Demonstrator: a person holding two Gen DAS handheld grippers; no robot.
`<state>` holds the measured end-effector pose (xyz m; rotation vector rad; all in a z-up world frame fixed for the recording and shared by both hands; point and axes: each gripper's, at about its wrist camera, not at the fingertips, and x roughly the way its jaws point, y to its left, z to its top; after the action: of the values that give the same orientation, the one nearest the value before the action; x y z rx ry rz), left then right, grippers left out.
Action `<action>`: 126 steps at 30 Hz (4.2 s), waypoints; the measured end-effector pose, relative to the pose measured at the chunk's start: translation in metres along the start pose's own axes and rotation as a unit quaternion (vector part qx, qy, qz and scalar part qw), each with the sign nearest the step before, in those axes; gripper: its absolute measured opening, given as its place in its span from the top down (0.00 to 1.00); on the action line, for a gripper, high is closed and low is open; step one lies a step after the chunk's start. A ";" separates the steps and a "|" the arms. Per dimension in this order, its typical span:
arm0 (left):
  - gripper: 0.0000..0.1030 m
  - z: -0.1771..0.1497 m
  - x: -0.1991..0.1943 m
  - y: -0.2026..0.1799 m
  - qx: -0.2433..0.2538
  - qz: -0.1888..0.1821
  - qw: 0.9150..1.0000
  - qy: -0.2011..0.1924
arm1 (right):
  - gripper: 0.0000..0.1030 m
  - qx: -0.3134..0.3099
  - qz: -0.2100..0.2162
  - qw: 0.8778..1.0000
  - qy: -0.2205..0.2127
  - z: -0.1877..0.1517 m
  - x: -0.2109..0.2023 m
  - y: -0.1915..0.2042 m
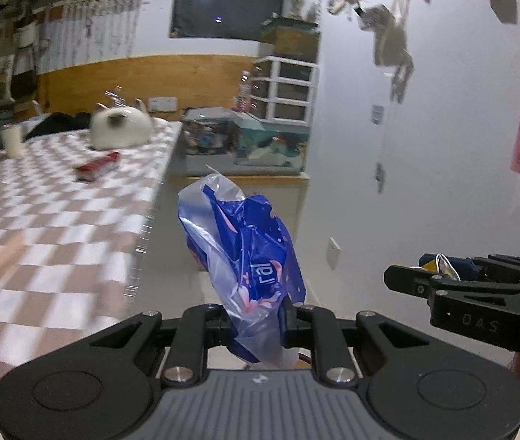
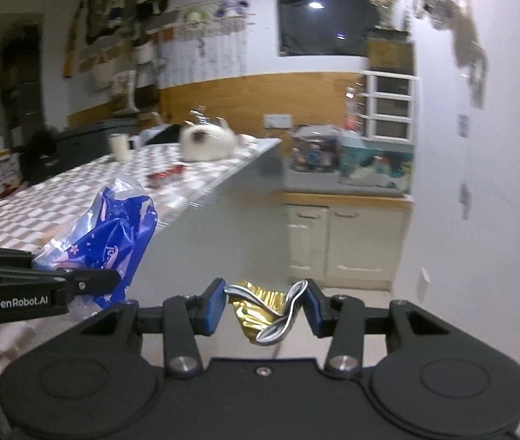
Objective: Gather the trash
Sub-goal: 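Carry the blue bag and gold foil over the bin with both tools, then open both tools to drop the blue bag and gold foil into the bin, then raise both open tools away from the trash bin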
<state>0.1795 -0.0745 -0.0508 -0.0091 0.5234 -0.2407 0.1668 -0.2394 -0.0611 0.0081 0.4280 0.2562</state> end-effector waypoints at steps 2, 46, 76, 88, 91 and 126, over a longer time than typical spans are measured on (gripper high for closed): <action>0.80 -0.003 0.015 -0.011 0.000 -0.008 1.000 0.009 | 0.55 0.009 -0.014 1.000 0.007 -0.006 0.001 -0.015; 0.15 -0.204 0.427 0.012 -0.042 -0.067 0.936 0.342 | 0.55 0.269 -0.081 0.931 0.232 -0.234 0.323 -0.161; 0.00 -0.225 0.437 0.037 -0.019 0.045 0.927 0.371 | 0.03 0.189 -0.078 0.917 0.343 -0.284 0.357 -0.171; 0.00 -0.221 0.429 0.041 -0.022 0.056 0.931 0.360 | 0.00 0.139 -0.079 0.921 0.355 -0.282 0.350 -0.165; 0.00 -0.220 0.421 0.041 -0.015 0.057 0.931 0.360 | 0.00 0.135 -0.075 0.920 0.361 -0.281 0.345 -0.164; 0.00 -0.119 0.206 -0.006 0.003 0.027 0.979 0.200 | 0.00 0.139 -0.137 0.954 0.227 -0.173 0.140 -0.138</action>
<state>0.2919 -0.1219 -0.2548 0.0609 0.9231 -0.1918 0.2523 -0.3461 -0.2847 0.1685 0.9125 -0.0831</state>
